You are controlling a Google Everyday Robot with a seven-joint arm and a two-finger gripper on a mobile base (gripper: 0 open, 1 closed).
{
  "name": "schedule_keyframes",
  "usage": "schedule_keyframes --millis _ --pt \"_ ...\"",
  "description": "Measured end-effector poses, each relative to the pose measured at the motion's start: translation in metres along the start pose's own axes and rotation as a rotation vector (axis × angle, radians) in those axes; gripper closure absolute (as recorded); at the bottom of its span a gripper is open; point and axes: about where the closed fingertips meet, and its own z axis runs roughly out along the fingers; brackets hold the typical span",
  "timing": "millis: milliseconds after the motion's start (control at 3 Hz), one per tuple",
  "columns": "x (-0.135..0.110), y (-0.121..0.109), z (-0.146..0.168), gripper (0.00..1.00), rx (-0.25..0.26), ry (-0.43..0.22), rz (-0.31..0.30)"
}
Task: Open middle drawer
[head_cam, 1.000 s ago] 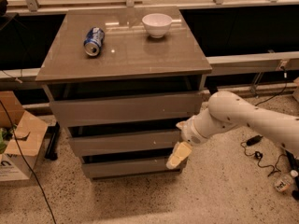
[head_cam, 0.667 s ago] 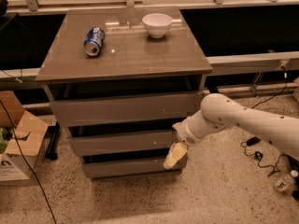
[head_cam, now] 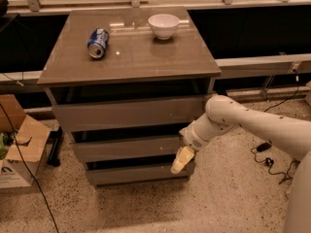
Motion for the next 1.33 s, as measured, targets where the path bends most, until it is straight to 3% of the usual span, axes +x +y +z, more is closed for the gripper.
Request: schedule_keyframes --millis 667,1333 --pt "0.005 -0.02 0.025 0.0 0.065 -0.077 0.071" --pt "0.016 -0.062 0.057 0.0 0.13 -0.102 0.112"
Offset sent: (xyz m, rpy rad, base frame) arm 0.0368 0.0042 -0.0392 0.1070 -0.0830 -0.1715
